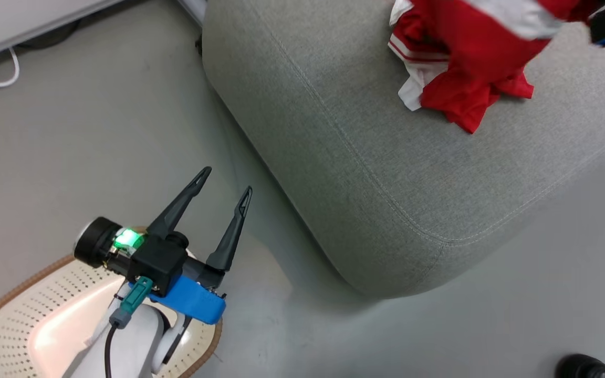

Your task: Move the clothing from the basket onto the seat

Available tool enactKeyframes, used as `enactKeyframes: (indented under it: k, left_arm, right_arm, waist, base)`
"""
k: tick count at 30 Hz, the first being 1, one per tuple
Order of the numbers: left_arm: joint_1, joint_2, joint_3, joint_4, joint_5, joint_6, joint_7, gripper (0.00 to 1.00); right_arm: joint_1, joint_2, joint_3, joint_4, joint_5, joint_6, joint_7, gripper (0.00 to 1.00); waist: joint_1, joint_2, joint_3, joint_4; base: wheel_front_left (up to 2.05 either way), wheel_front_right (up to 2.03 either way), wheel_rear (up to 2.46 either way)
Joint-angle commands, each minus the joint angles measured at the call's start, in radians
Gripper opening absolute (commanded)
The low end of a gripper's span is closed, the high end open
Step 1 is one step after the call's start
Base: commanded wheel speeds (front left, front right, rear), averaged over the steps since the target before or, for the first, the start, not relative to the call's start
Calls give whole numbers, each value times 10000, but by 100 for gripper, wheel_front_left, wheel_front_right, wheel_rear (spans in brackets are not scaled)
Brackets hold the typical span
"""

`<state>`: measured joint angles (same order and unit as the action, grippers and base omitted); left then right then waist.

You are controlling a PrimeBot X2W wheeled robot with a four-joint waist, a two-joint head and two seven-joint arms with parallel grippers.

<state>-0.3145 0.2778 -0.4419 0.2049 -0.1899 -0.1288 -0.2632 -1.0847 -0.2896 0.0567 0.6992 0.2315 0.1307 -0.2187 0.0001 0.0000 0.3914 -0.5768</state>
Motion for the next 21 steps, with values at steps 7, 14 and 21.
enactKeyframes:
  k: [7,14,21]
  left_arm:
    - [-1128,730,-520,-505,96,-19,223,100]
    - [-1415,1027,-652,-1067,105,16,519,100]
    - [-1265,1209,-579,-1443,38,165,581,100]
  right_arm:
    - [-371,-505,-1326,830,-140,0,-283,0]
    - [24,-295,-2295,2057,-311,1,-462,0]
    - [190,-141,-2991,2523,-864,0,-473,0]
  waist:
    - [-1,0,2052,474]
    - [-1,0,2705,954]
    - [-1,0,2948,1255]
  base:
    - [0,0,0]
    - [0,0,0]
    - [0,0,0]
